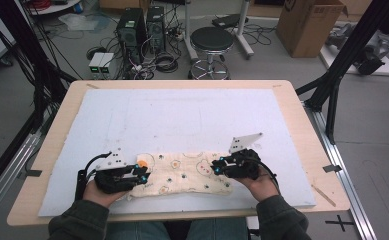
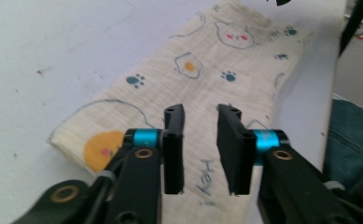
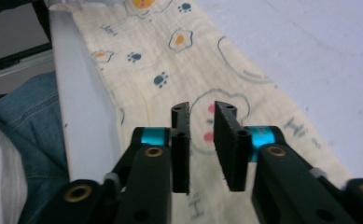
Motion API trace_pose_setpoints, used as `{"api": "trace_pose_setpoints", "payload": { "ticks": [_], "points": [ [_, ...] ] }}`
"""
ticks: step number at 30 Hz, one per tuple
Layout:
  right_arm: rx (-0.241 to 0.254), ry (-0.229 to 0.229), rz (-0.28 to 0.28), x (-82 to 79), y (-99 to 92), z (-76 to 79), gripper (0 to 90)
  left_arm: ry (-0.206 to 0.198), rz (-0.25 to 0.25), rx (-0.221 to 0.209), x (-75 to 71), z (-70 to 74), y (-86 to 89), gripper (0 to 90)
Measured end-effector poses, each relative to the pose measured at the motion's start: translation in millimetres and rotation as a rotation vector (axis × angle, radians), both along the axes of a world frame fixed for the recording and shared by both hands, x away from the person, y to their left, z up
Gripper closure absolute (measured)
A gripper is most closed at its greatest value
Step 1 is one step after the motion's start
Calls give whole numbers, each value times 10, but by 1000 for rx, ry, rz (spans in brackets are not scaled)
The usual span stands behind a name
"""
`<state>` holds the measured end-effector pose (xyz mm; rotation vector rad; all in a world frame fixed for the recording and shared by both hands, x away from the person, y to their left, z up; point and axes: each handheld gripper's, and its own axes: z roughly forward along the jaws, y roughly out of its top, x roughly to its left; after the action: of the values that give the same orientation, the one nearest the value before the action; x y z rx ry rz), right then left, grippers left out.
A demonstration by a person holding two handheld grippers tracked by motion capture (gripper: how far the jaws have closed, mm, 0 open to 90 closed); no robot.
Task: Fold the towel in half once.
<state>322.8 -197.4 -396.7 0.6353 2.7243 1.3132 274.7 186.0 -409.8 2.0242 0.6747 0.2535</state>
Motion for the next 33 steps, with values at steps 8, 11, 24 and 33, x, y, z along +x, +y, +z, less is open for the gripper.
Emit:
{"api": "trace_pose_setpoints", "payload": {
  "ticks": [8, 11, 24, 33],
  "points": [
    [-5, 17, -17, 253, 313, 27, 886, 20, -5, 29, 299, 42, -247, 897],
    [-8, 40, -22, 371, 451, -9, 894, 24, -8, 28, 397, 45, -365, 897],
    [-108, 121, -43, 597, 758, -302, 895, 89, 39, 143, 631, -232, -468, 897],
    [-98, 144, -75, 594, 576, -377, 895, 94, 67, 158, 617, -286, -379, 897]
  ]
}}
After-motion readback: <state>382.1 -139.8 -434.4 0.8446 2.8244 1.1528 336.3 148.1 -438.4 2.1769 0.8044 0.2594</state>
